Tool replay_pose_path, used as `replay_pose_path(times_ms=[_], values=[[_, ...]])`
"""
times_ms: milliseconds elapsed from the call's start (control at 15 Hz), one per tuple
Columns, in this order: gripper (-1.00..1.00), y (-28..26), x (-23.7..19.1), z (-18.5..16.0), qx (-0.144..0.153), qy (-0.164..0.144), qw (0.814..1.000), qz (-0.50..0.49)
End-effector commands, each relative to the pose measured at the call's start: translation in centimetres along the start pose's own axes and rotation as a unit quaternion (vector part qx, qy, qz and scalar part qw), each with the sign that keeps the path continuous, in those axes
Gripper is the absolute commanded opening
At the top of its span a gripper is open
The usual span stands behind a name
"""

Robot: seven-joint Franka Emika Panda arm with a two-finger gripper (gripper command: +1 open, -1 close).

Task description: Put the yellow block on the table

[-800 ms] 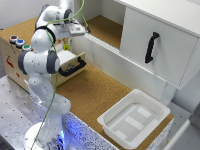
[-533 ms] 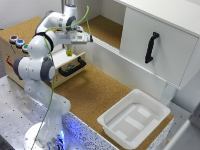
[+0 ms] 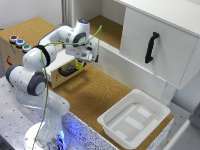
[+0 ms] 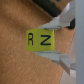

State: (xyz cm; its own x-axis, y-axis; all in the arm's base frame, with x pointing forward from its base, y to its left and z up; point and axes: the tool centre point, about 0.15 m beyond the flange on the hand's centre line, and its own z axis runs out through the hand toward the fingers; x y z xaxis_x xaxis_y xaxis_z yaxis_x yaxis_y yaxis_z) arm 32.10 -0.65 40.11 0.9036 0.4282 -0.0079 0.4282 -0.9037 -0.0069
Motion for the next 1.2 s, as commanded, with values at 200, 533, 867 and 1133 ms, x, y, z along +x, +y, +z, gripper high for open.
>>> replay_pose_path(times_ms=[200, 533, 867, 1133], values=[[-1.0, 12.1, 0.3, 8.1, -0.006, -0.014, 0.997, 0.08], [-1.0, 14.8, 0.2, 13.4, -0.018, -0.004, 0.991, 0.132], [-1.0, 14.7, 0.6, 18.7, 0.025, -0.02, 0.987, 0.155], [-1.0, 15.4, 1.3, 19.5, 0.022, -0.001, 0.984, 0.174]])
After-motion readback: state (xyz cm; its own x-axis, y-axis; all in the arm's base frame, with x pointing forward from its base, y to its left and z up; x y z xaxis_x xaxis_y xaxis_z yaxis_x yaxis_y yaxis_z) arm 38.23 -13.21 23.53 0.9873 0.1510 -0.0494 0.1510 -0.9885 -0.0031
